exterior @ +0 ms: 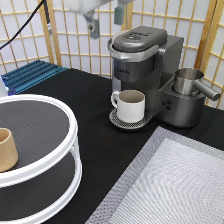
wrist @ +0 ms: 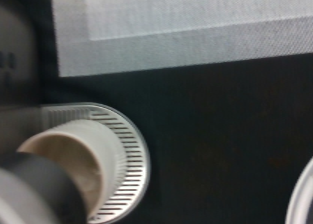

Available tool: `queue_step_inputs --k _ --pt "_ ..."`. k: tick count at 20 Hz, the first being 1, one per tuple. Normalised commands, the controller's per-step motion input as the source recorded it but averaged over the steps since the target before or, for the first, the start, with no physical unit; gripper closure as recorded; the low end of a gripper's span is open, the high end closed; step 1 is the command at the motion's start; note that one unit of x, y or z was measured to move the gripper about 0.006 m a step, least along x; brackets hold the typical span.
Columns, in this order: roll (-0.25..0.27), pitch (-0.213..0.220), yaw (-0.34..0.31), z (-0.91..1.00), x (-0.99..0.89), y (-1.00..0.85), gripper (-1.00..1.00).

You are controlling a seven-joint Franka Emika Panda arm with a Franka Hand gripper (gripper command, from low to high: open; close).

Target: Make coffee

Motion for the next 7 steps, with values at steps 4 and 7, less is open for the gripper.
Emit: queue_step_inputs --k 4,7 --pt "-0.02 -0.05 -0.017 -0.22 -0.43 -0.03 -1.0" --pt "0.0 0.0 0.0 0.0 0.0 0.0 -1.0"
